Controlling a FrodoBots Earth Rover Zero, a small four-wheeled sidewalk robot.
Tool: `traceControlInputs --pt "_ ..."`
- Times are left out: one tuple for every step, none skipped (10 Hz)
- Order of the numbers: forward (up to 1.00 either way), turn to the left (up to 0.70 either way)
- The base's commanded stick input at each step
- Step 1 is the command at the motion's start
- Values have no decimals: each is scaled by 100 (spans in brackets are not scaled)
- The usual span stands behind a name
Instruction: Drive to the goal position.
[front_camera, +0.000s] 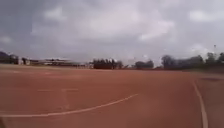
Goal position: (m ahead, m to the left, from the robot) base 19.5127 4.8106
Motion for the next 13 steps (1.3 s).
traceControlInputs --pt "70 0" --pt "70 0" --pt "70 0" --pt "70 0" --pt "70 0" --pt "70 0" --pt "70 0" --pt "70 0" --pt "70 0" --pt "70 0" --pt "70 0" --pt "70 0" --pt "70 0"
